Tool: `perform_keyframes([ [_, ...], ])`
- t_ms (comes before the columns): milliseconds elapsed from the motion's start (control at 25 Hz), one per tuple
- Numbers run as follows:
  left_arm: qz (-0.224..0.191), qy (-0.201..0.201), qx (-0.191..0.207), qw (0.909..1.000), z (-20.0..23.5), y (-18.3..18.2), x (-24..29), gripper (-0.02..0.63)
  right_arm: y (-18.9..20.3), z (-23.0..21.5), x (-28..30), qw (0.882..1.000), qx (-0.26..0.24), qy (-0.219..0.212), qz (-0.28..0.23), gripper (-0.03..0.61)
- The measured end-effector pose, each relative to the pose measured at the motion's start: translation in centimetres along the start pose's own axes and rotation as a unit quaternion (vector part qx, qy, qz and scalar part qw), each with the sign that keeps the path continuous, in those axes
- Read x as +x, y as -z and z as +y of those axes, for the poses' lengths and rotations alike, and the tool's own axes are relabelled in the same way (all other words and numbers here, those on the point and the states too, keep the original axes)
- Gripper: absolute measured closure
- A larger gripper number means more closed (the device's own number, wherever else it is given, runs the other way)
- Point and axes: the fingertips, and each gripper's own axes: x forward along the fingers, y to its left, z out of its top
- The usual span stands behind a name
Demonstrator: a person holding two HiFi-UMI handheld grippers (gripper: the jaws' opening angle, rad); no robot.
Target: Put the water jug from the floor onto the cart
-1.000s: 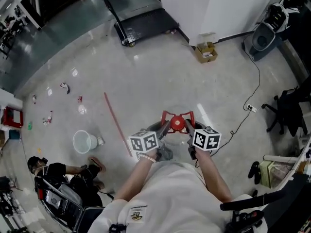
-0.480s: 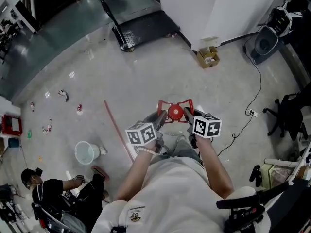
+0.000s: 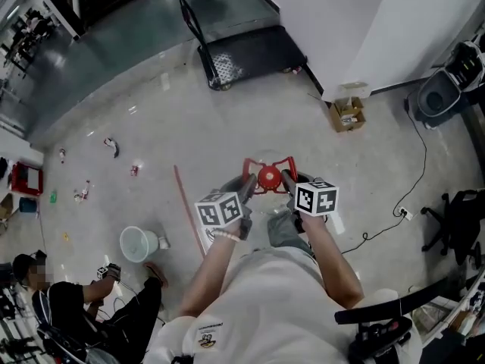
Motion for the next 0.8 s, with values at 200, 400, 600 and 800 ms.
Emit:
perform_keyframes([
  [200, -0.021, -0.007, -0.022, 0.9995, 0.9, -5.1, 5.7, 0.535, -6.2, -3.6, 3.9, 0.999, -0.013, -0.026, 0.013, 0.557],
  [400, -0.025, -0.018, -0.021, 0.9993, 0.8, -9.8, 12.2, 0.534, -12.0, -8.0, 7.1, 0.999, -0.016, -0.043, 0.019, 0.557],
  [600, -0.032, -0.026, -0.023, 0.9989, 1.4, -13.5, 17.9, 0.535, -17.0, -11.9, 10.3, 0.998, -0.023, -0.053, 0.022, 0.557],
  [800, -0.038, -0.040, -0.021, 0.9983, 2.6, -16.7, 21.9, 0.535, -21.0, -14.1, 13.3, 0.997, -0.039, -0.056, 0.026, 0.557],
])
